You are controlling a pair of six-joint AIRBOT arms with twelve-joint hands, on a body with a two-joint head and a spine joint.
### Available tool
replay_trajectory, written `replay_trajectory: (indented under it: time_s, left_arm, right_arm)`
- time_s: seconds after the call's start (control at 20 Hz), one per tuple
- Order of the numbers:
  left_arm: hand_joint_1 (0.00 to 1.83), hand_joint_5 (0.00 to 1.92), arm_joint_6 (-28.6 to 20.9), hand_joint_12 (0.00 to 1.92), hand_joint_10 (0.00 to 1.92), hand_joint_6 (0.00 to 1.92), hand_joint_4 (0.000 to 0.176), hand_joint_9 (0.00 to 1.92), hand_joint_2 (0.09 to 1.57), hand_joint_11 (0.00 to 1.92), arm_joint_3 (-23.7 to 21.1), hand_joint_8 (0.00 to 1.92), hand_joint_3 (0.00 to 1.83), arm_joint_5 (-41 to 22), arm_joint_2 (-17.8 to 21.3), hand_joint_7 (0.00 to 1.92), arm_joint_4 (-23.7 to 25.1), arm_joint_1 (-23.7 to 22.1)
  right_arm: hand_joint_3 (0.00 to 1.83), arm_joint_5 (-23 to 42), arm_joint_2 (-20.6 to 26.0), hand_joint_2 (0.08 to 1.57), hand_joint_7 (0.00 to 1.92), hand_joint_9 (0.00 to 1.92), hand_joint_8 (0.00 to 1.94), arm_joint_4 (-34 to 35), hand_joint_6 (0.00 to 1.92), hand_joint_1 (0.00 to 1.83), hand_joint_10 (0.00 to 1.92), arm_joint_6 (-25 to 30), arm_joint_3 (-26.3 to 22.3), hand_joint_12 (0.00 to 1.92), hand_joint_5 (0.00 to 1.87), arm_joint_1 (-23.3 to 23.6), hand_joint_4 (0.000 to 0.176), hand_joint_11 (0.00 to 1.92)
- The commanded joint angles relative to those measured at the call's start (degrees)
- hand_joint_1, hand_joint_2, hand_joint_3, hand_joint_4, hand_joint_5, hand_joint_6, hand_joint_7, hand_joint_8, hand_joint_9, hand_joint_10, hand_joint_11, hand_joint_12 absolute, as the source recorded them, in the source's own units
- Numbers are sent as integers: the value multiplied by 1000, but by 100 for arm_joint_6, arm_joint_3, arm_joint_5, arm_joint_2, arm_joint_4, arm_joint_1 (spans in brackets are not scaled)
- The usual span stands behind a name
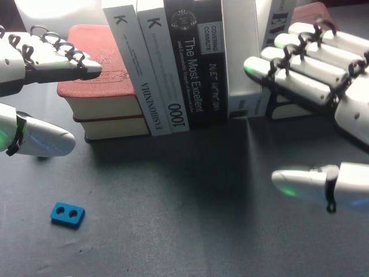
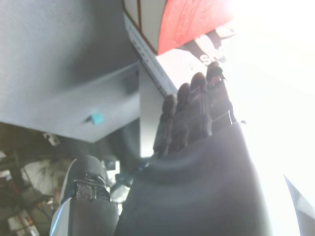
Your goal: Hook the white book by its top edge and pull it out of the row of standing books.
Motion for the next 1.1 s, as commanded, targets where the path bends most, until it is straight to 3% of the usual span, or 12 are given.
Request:
replay_trajectory:
  time_s: [0.0, 0.35, 1.05]
  left_arm:
    - [0, 0, -27, 0, 0, 0, 0, 0, 1131, 0, 25, 0, 0, 171, 0, 0, -197, -60]
    - [0, 0, -27, 0, 0, 0, 0, 0, 1145, 0, 15, 0, 4, 171, 0, 0, -197, -57]
    - [0, 0, -27, 0, 0, 0, 0, 0, 1140, 0, 15, 0, 1, 171, 0, 0, -197, -57]
  right_arm:
    - [0, 389, 31, 1166, 43, 7, 5, -80, 4, 1, 2, -58, -61, 0, 63, -29, 0, 0]
    - [0, 551, 198, 1164, 47, 10, 2, -68, 2, 0, 2, -165, -361, 0, 69, -401, 0, 0]
    - [0, 432, -57, 1161, 50, 17, 6, 369, 5, 0, 7, -413, -145, 0, 73, -875, 0, 1]
